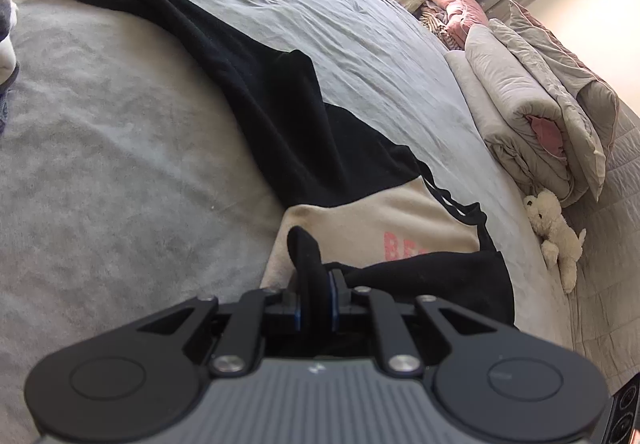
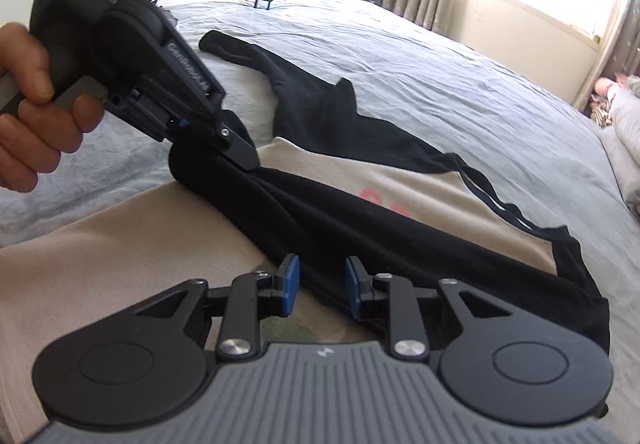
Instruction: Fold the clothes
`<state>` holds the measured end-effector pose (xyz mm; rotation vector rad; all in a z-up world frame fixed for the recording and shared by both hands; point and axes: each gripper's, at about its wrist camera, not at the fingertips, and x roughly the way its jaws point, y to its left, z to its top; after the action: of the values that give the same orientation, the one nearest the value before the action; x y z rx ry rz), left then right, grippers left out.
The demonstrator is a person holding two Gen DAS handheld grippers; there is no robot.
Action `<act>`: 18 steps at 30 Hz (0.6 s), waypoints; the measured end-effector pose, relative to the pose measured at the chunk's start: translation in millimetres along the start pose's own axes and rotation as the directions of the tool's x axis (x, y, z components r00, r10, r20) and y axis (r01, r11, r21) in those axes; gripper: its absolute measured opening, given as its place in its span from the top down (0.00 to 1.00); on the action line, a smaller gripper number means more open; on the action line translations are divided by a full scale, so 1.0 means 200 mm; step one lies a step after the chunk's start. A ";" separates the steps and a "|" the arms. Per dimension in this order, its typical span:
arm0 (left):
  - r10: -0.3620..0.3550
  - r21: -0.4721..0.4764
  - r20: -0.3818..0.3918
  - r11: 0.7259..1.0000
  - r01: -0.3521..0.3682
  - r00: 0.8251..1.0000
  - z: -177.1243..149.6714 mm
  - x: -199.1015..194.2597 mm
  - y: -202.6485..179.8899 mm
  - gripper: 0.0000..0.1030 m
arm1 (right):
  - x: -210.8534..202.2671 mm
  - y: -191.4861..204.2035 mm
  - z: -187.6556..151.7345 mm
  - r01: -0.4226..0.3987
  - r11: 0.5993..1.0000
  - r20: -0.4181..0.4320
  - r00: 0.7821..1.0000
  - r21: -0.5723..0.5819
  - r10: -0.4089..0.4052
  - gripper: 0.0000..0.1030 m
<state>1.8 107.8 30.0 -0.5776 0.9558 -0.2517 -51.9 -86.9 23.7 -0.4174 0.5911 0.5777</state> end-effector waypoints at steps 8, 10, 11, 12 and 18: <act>-0.008 -0.035 -0.003 0.999 0.008 1.000 0.03 0.00 0.02 0.89 | 0.09 0.02 0.04 -0.058 0.998 -0.065 0.996 0.013 0.058 0.94; -0.013 -0.044 -0.002 0.999 0.013 1.000 0.03 -0.01 0.03 0.89 | 0.04 -0.03 0.07 -0.095 0.993 -0.054 0.994 0.064 0.098 0.94; -0.019 -0.045 -0.003 0.999 0.019 1.000 0.04 -0.01 0.03 0.89 | -0.01 -0.05 0.09 -0.120 0.988 -0.039 0.991 0.098 0.124 0.94; -0.025 -0.046 -0.004 0.999 0.025 1.000 0.04 -0.02 0.03 0.89 | -0.06 -0.08 0.10 -0.146 0.981 -0.025 0.988 0.126 0.150 0.94; 0.032 0.012 -0.035 0.999 -0.032 0.999 0.02 -0.02 0.00 0.72 | -0.06 -0.17 0.05 -0.171 0.967 -0.089 0.978 0.191 0.191 0.91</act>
<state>3.2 111.4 33.4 -0.5481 0.9962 -0.2393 -35.0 -112.4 46.3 -0.2229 0.7842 0.6727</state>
